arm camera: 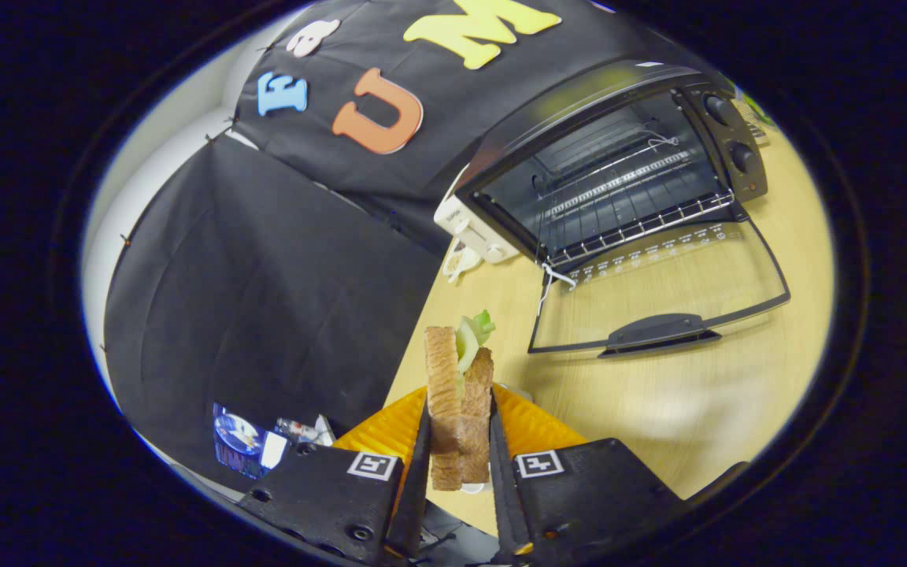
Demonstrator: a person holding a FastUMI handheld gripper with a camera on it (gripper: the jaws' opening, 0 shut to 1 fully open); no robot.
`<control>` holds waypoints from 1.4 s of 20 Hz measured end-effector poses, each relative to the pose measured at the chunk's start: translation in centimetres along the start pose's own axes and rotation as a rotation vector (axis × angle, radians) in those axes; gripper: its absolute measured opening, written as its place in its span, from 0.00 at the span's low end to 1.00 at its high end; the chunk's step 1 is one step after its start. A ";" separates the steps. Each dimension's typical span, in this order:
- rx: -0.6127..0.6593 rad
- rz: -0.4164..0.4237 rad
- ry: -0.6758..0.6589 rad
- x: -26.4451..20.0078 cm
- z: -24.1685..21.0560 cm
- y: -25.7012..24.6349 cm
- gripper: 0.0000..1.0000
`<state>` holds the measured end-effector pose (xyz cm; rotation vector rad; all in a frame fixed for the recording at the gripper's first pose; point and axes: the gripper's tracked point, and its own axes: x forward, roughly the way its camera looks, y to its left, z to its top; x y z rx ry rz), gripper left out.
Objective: Open the toaster oven, put the food inside, and close the toaster oven door.
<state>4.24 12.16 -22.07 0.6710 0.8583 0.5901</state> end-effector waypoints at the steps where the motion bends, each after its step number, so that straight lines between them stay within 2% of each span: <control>1: 0.024 -0.002 -0.045 0.0 0.9 -0.5 0.41; 9: 0.234 -0.088 -0.353 0.1 7.6 -6.5 0.41; 12: 0.275 -0.116 -0.455 0.3 9.6 -8.4 0.41; 16: 0.320 -0.116 -0.568 0.7 12.6 -9.7 0.41; 20: 0.462 -0.053 -0.715 0.1 16.6 -10.8 0.41; 23: 0.501 -0.137 -0.769 0.4 17.3 -13.7 0.41; 26: 0.559 -0.129 -0.765 2.3 17.9 -14.5 0.41; 28: 0.547 -0.161 -0.753 3.6 18.2 -15.0 0.41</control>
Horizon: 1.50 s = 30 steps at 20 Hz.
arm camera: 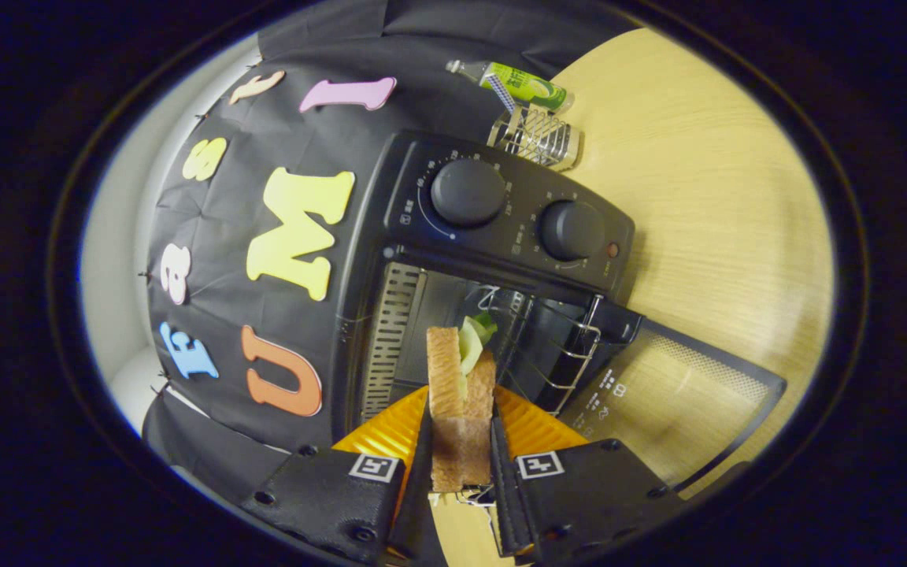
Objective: Open the toaster oven, put the food inside, and close the toaster oven door.
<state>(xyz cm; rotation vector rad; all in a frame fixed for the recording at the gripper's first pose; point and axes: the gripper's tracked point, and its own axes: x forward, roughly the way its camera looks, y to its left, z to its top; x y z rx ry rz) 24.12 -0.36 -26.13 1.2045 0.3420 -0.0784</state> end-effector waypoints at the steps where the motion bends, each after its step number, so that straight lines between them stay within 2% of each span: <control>1: -0.009 -0.006 -0.012 0.5 0.1 0.0 0.42; 8: -0.069 -0.044 -0.037 3.9 0.9 1.4 0.41; 13: -0.032 -0.022 -0.042 5.8 0.6 1.4 0.42; 15: -0.044 -0.039 -0.029 6.3 0.5 1.0 0.41; 20: -0.159 -0.110 0.020 6.3 -0.3 0.2 0.43; 23: -0.270 -0.128 0.009 6.0 -0.3 0.1 0.52; 26: -0.366 -0.107 0.020 6.0 -1.0 0.5 0.55; 28: -0.491 -0.050 0.048 5.9 -2.1 1.1 0.73; 30: -0.615 -0.044 0.081 5.5 -3.2 1.5 0.91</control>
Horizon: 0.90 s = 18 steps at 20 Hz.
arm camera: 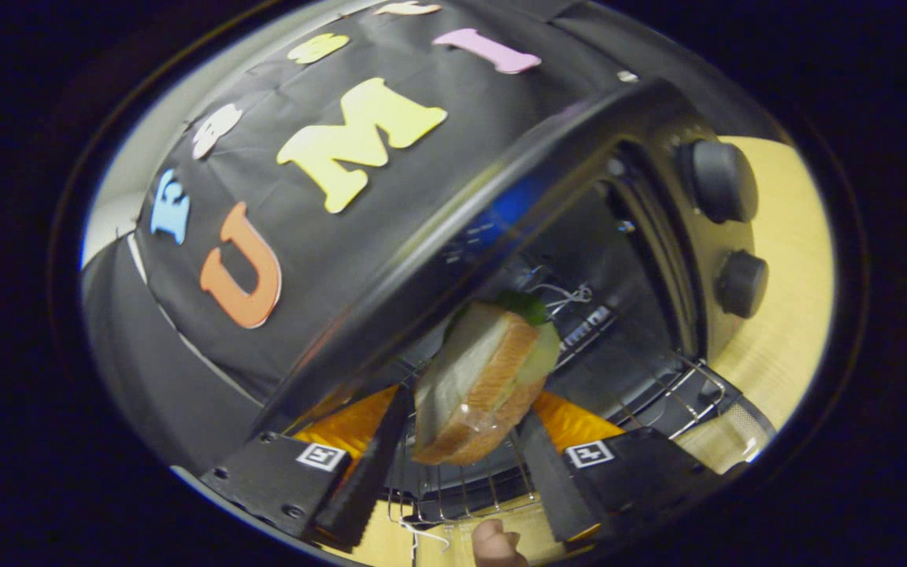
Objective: Open the toaster oven, put the food inside, and close the toaster oven door.
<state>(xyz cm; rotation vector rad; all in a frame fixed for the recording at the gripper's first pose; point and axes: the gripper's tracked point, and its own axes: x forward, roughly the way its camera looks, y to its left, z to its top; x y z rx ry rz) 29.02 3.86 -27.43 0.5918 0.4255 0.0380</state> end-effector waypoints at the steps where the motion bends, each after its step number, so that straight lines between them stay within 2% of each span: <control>1: -0.068 -0.018 0.014 0.2 -0.5 -0.1 1.00; 4: -0.255 -0.061 0.070 0.1 -1.3 -0.7 1.00; 9: -0.429 -0.162 0.116 -0.3 -2.4 -1.3 1.00; 15: -0.623 -0.235 0.151 -1.2 -3.4 -1.9 1.00; 18: -0.600 -0.246 0.155 -1.5 -3.7 -1.9 1.00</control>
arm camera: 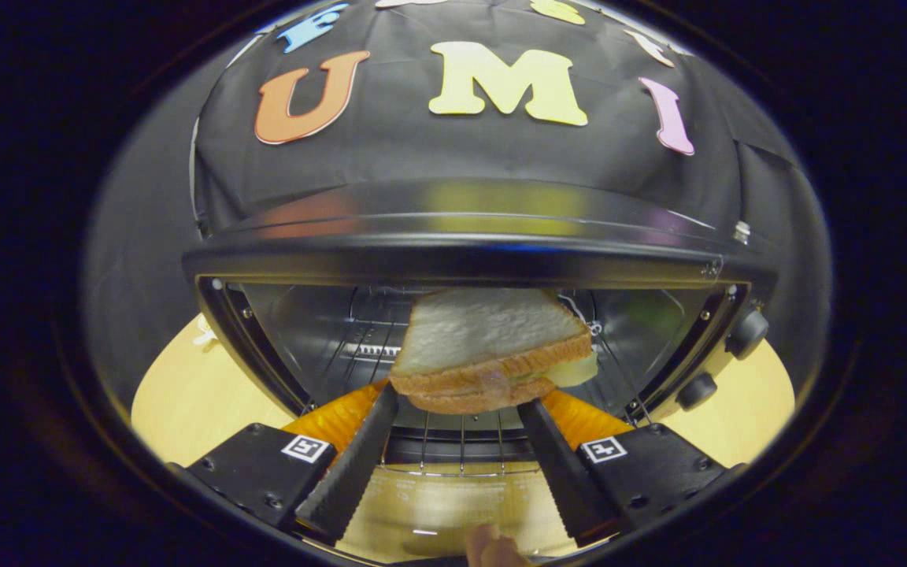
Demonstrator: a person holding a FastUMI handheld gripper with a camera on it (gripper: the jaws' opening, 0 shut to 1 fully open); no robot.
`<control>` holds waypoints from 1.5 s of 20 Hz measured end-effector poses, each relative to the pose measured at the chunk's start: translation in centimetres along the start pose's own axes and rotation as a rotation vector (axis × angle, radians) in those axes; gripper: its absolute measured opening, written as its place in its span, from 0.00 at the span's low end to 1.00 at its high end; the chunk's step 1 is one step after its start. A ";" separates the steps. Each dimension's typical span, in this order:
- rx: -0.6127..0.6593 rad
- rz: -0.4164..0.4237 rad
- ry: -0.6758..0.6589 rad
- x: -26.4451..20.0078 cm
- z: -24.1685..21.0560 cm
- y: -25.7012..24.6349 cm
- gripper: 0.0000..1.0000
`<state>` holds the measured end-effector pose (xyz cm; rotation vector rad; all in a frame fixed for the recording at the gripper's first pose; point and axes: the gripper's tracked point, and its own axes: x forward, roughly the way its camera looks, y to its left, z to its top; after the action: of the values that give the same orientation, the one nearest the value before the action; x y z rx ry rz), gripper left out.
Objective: Open the toaster oven, put the food inside, and close the toaster oven door.
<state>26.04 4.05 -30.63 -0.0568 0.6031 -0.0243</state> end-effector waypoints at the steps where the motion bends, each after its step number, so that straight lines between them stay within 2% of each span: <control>1: 0.008 0.008 0.008 -0.5 -0.1 0.1 1.00; 3: 0.013 0.060 0.073 -1.7 -1.6 1.1 1.00; 5: -0.037 0.031 0.134 -2.7 -3.2 0.8 1.00; 7: -0.042 0.011 0.104 -3.3 -3.3 0.5 1.00; 13: -0.010 0.013 0.145 -7.3 -6.0 0.5 1.00; 15: -0.039 0.016 0.138 -9.1 -6.4 0.8 1.00; 19: -0.112 -0.032 0.129 -11.4 -8.4 0.5 1.00; 22: -0.121 -0.044 0.141 -12.8 -9.5 0.3 1.00; 26: -0.082 -0.022 0.186 -12.9 -11.4 0.0 1.00; 28: -0.064 -0.036 0.222 -12.5 -12.3 -0.8 1.00; 30: -0.057 -0.051 0.203 -12.4 -11.9 -1.3 1.00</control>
<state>9.09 2.72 -33.32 -0.1265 0.8052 -0.0629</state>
